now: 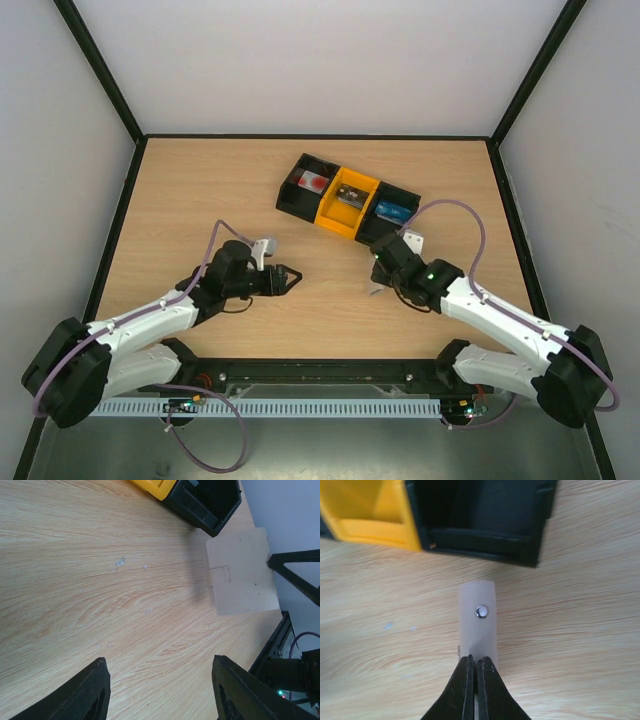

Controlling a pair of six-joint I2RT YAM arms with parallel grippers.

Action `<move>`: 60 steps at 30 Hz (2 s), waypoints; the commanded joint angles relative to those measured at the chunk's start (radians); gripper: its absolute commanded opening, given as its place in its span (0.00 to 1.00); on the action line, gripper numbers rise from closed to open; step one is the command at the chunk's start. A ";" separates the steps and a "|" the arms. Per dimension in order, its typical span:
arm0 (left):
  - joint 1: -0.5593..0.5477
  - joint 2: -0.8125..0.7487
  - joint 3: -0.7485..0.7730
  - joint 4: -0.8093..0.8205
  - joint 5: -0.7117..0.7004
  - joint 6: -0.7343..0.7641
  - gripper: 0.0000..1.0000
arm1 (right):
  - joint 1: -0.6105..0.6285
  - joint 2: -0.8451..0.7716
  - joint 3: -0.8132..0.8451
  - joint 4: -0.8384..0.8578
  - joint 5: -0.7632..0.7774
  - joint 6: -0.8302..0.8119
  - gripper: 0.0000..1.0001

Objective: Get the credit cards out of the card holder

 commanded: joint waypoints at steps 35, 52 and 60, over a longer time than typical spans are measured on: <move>0.063 -0.002 -0.035 -0.053 0.095 0.022 0.67 | 0.089 0.297 0.080 0.174 -0.016 -0.129 0.35; 0.059 -0.099 -0.041 -0.141 0.075 0.058 0.70 | -0.019 0.391 -0.084 0.377 -0.122 -0.179 0.43; 0.059 -0.103 -0.060 -0.132 0.066 0.050 0.70 | 0.014 0.447 -0.074 0.476 -0.292 -0.252 0.42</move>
